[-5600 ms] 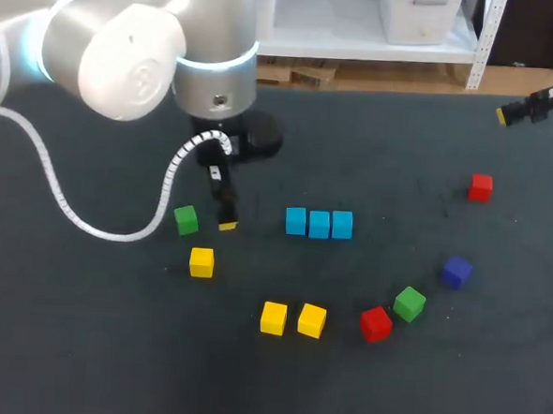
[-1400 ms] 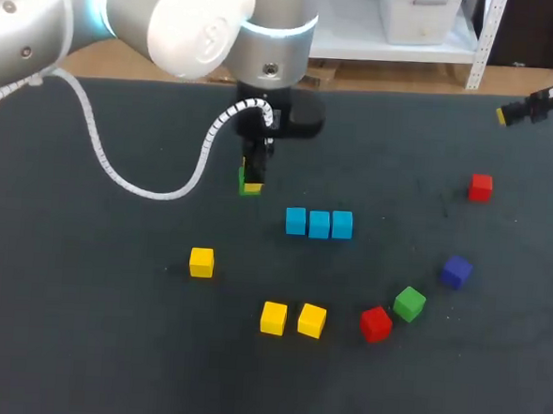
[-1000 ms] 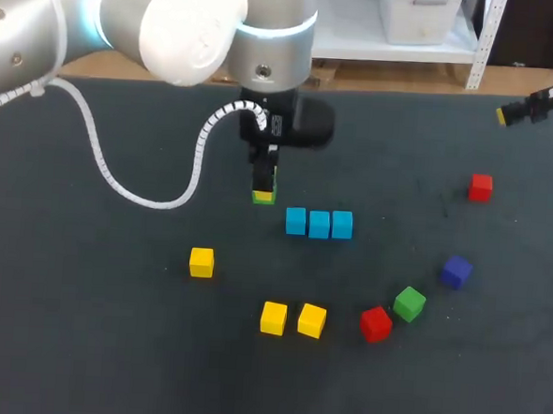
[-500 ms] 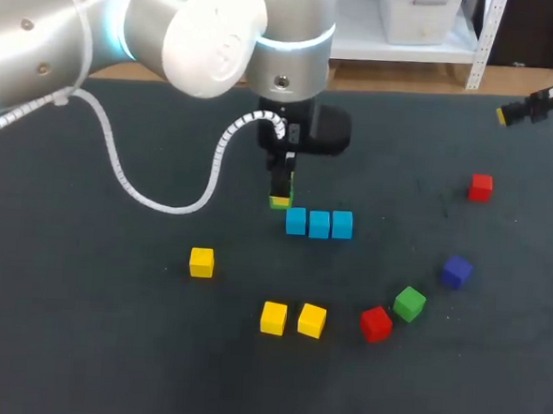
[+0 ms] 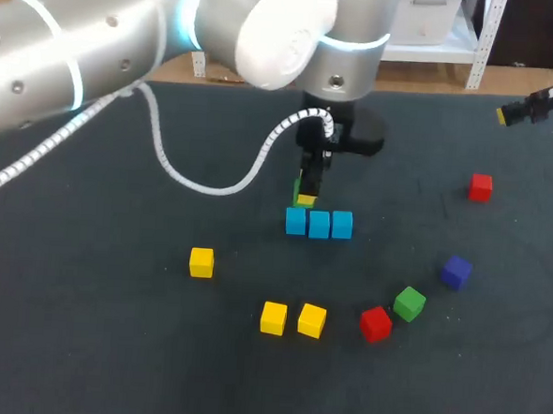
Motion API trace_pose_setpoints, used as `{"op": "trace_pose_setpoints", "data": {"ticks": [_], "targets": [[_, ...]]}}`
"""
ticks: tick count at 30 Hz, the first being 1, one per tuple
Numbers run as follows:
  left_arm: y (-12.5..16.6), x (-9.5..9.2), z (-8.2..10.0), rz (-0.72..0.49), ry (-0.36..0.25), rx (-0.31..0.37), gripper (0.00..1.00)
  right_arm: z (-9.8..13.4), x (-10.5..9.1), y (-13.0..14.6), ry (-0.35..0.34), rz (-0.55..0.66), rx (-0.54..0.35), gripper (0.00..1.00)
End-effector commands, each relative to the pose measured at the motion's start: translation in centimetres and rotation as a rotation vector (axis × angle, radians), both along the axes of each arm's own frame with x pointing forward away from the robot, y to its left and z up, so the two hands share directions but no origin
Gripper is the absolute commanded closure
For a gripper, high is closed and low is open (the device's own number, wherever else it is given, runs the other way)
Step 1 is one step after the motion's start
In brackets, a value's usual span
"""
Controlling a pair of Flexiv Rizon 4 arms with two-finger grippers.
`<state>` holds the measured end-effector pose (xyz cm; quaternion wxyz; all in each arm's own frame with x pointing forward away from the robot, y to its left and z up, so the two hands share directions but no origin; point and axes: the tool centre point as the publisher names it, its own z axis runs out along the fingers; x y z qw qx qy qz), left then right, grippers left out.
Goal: Place the blue cubes, place green cubes on the blue cubes, place the yellow cubes on the green cubes, then place the red cubes on the yellow cubes, and place purple cube on the red cubes.
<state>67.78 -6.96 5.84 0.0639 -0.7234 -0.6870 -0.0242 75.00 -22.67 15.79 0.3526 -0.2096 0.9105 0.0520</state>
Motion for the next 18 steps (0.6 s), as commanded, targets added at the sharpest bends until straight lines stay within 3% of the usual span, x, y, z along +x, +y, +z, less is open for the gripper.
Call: {"op": "trace_pose_setpoints", "data": {"ticks": [1, 8, 18], "targets": [[-0.3, 0.3, -0.4, -0.002, 0.035, 0.041, 1.00, -0.2, -0.1, 0.1, -0.010, -0.007, -0.002, 0.00], [0.0, 0.3, -1.8, -0.005, 0.056, 0.010, 1.00, -0.2, -0.1, 0.1, -0.010, -0.007, -0.002, 0.00], [0.0, 0.6, -2.0, -0.011, 0.049, 0.002, 1.00, -0.2, -0.1, 0.1, -0.010, -0.007, -0.002, 0.00]]}}
